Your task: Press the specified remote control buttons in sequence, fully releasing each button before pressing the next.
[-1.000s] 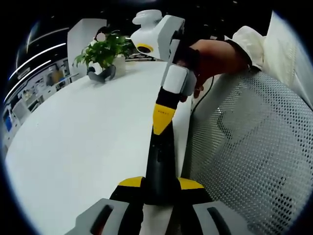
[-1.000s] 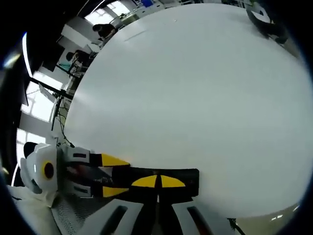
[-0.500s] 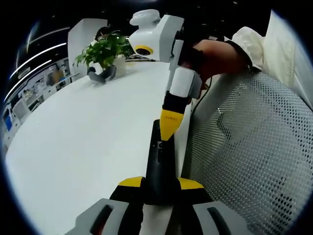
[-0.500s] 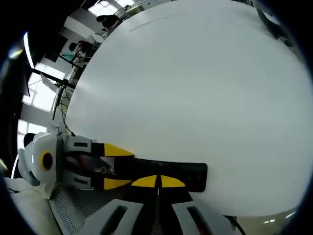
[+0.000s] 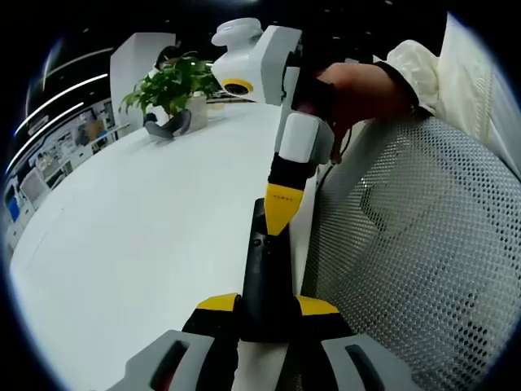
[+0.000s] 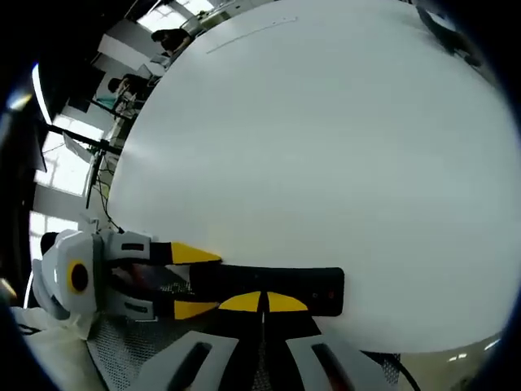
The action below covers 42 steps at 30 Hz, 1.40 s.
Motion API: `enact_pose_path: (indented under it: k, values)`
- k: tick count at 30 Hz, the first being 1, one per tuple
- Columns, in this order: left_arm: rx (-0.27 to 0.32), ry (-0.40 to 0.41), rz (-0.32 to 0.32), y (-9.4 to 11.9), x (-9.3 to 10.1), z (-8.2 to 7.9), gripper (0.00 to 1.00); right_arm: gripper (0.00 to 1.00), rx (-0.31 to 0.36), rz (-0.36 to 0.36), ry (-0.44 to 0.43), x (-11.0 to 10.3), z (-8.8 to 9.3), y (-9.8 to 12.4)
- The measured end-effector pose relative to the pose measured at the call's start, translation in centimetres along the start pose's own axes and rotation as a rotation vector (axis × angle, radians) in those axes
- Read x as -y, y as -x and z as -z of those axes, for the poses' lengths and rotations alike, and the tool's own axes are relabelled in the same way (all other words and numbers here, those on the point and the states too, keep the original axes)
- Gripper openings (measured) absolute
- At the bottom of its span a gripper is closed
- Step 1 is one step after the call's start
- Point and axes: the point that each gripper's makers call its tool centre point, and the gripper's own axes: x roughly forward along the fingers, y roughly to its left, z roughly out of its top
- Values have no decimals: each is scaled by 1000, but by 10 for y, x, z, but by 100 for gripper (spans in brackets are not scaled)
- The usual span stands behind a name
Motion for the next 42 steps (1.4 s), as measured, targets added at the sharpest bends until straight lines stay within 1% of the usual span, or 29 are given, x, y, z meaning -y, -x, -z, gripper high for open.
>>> enact_pose_path:
  k: [1, 3, 5, 10, 12, 15, 21, 26, 28, 30, 31, 34, 36, 37, 38, 42]
  values:
    - [0, -1, 0, 0, 0, 0, 25, 0, -1, 11, 2, -1, 0, 0]
    - [-1, -2, 0, 0, 0, 0, 25, 0, -21, 59, 60, 0, 0, -1]
    - [-1, -2, 0, 0, 0, 0, 25, 0, -39, 81, 87, -2, 0, -1]
    - [-4, -8, -1, 0, 0, 0, 25, 0, -31, 58, 60, 0, 1, 0]
    - [-6, -11, -1, 0, 0, 0, 25, 0, -17, 49, 60, 0, 2, 0]
    - [-8, -14, -1, 0, 0, 0, 25, 0, 22, 54, 82, -2, 2, 0]
    - [-8, -15, -2, 0, 0, 0, 25, 0, 20, 57, 89, -3, 1, 0]
    - [-8, -15, -1, 0, 0, 0, 25, 0, 6, 61, 67, -1, 3, 2]
    - [-7, -15, -1, 0, 1, 0, 25, 0, 33, 74, 61, 3, -1, 5]
    - [-7, -15, -1, 0, 1, 0, 25, 0, 58, 60, 48, 1, -5, 7]
    - [-7, -15, -1, 0, 1, 0, 25, 0, 70, 39, 33, -1, -7, 8]
    - [-7, -14, -1, 1, 0, 0, 25, 0, 65, 30, 27, -3, -7, 7]
    - [-6, -13, -2, 1, 0, 0, 25, 0, 51, 44, 40, -2, -6, 4]
    - [-6, -13, -1, 2, 0, 0, 25, 0, 29, 59, 53, -1, -3, 2]
    - [-6, -13, -2, 2, 0, -1, 25, 0, 44, 56, 59, -3, -6, 4]
    - [-4, -7, -1, 2, 0, -1, 25, 0, 40, 62, 70, -2, -5, 4]
